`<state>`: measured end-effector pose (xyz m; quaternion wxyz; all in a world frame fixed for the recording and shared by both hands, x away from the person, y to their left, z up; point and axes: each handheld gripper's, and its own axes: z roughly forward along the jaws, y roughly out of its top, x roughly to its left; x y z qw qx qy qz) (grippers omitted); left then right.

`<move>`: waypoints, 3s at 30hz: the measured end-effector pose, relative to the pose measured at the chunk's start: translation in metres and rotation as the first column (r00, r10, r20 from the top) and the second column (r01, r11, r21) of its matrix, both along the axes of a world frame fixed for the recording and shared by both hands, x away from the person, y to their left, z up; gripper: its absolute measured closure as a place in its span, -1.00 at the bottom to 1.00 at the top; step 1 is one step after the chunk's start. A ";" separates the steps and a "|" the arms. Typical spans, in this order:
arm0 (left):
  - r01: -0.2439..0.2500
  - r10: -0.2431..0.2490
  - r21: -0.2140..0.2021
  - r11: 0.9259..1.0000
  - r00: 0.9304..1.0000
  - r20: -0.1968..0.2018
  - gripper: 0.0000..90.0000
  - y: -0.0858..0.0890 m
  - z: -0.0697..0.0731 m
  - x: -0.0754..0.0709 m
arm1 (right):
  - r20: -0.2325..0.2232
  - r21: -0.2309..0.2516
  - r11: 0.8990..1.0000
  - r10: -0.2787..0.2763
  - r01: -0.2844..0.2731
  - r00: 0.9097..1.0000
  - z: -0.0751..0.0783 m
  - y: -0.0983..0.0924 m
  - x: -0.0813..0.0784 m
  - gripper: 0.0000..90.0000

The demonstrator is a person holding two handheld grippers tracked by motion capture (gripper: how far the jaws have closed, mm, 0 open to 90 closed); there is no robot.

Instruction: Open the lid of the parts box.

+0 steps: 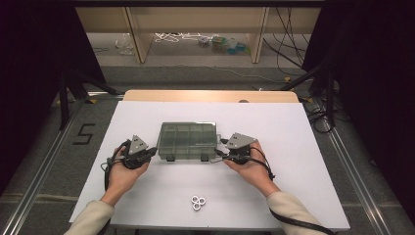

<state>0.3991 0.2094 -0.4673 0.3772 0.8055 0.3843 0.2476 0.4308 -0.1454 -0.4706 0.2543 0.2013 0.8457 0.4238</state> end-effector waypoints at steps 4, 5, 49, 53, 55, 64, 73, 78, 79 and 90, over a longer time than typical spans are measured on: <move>0.014 -0.014 0.044 0.999 1.000 -0.004 0.98 0.003 0.003 0.000 | 0.080 -0.039 0.999 -0.013 0.016 0.997 0.002 0.005 -0.004 0.15; 0.009 -0.009 0.035 0.999 1.000 -0.003 0.98 0.003 0.002 0.000 | 0.127 -0.065 0.998 -0.016 0.024 0.992 0.003 0.009 -0.006 0.14; -0.071 0.077 -0.063 0.995 0.993 0.092 0.77 0.003 0.004 -0.001 | 0.337 -0.013 0.980 -0.183 0.199 0.924 0.026 0.033 0.008 0.84; -0.103 0.115 -0.112 0.988 0.987 0.115 0.65 0.000 0.009 0.004 | 0.336 -0.008 0.979 -0.191 0.205 0.922 0.027 0.033 0.009 0.84; -0.120 0.135 -0.119 0.986 0.982 0.128 0.61 -0.002 0.011 0.008 | 0.336 -0.010 0.979 -0.188 0.203 0.923 0.027 0.033 0.009 0.84; -0.178 0.204 -0.148 0.973 0.962 0.182 0.45 -0.009 0.017 0.016 | 0.325 0.004 0.978 -0.200 0.210 0.924 0.028 0.033 0.011 0.84; -0.170 0.199 -0.141 0.975 0.954 0.226 0.47 -0.021 0.024 0.027 | 0.321 0.012 0.977 -0.207 0.214 0.924 0.030 0.035 0.011 0.84; -0.180 0.210 -0.142 0.973 0.948 0.238 0.47 -0.025 0.024 0.033 | 0.317 0.013 0.977 -0.206 0.213 0.926 0.030 0.034 0.012 0.84; -0.178 0.209 -0.141 0.974 0.948 0.240 0.52 -0.026 0.025 0.033 | 0.316 0.017 0.976 -0.209 0.215 0.925 0.030 0.034 0.012 0.84; -0.250 0.276 -0.135 0.959 0.931 0.240 0.90 -0.029 0.029 0.036 | 0.299 0.033 0.974 -0.225 0.225 0.927 0.032 0.035 0.015 0.84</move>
